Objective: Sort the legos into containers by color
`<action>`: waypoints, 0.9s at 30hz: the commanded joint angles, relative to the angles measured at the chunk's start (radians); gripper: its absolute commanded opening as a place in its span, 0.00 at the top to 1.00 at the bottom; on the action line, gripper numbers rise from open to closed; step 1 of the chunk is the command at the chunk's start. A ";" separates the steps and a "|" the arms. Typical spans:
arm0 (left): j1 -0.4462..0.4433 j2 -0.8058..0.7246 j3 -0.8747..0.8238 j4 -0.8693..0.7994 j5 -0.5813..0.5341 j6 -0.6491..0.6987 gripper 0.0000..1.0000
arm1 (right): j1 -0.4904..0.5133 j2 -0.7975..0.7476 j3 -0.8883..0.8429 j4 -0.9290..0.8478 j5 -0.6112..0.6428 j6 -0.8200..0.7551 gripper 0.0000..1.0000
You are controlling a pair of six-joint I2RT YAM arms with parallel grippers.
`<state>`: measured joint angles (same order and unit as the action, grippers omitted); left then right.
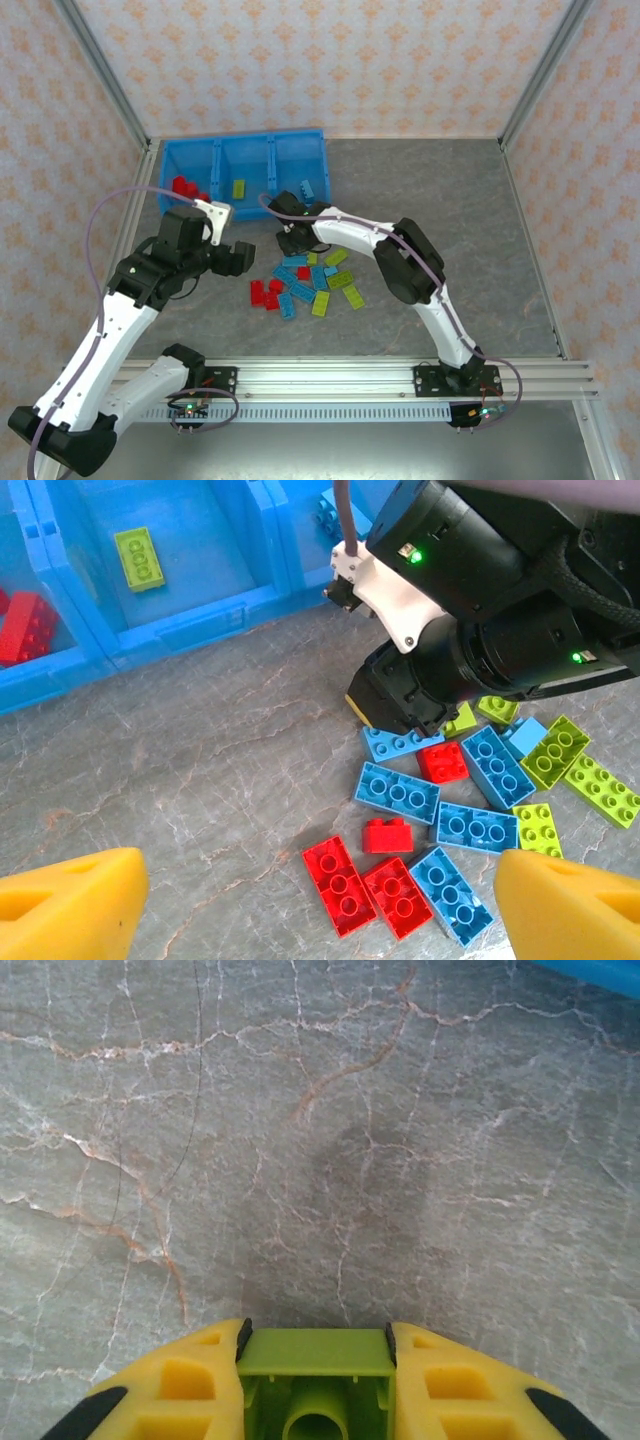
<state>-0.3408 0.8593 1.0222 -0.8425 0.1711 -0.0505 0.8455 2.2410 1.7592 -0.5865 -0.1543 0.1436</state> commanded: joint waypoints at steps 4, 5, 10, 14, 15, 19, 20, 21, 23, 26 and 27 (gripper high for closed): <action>-0.005 -0.113 -0.034 0.056 -0.120 0.014 0.08 | 0.039 -0.338 -0.215 0.238 0.040 -0.045 0.77; -0.004 -0.131 -0.039 0.063 -0.140 0.013 0.08 | 0.053 -0.385 -0.273 0.327 0.041 -0.067 0.76; -0.004 -0.200 -0.057 0.078 -0.231 0.001 0.08 | 0.104 -0.460 -0.462 0.810 0.104 -0.189 0.76; -0.004 -0.243 -0.072 0.091 -0.288 -0.002 0.07 | 0.105 -0.298 -0.296 0.866 0.180 -0.253 0.78; -0.004 -0.250 -0.075 0.092 -0.299 -0.004 0.07 | 0.104 -0.240 -0.223 0.844 0.193 -0.267 0.78; -0.003 -0.255 -0.080 0.092 -0.315 -0.007 0.07 | 0.101 -0.006 0.088 0.731 0.296 -0.277 0.79; -0.003 -0.253 -0.078 0.090 -0.315 -0.008 0.07 | 0.098 0.045 0.164 0.691 0.318 -0.276 0.79; -0.002 -0.249 -0.077 0.089 -0.313 -0.007 0.07 | 0.095 0.104 0.243 0.641 0.334 -0.269 0.79; -0.001 -0.242 -0.078 0.089 -0.304 -0.006 0.07 | 0.086 0.206 0.396 0.555 0.356 -0.242 0.79; -0.002 -0.227 -0.076 0.089 -0.284 -0.004 0.07 | 0.078 0.359 0.601 0.458 0.346 -0.221 0.77; -0.001 -0.223 -0.076 0.091 -0.280 -0.004 0.07 | 0.075 0.411 0.677 0.422 0.347 -0.221 0.77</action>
<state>-0.3405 0.6239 0.9504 -0.7757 -0.1059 -0.0525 0.9329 2.5645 2.2833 -0.0246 0.1448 -0.0937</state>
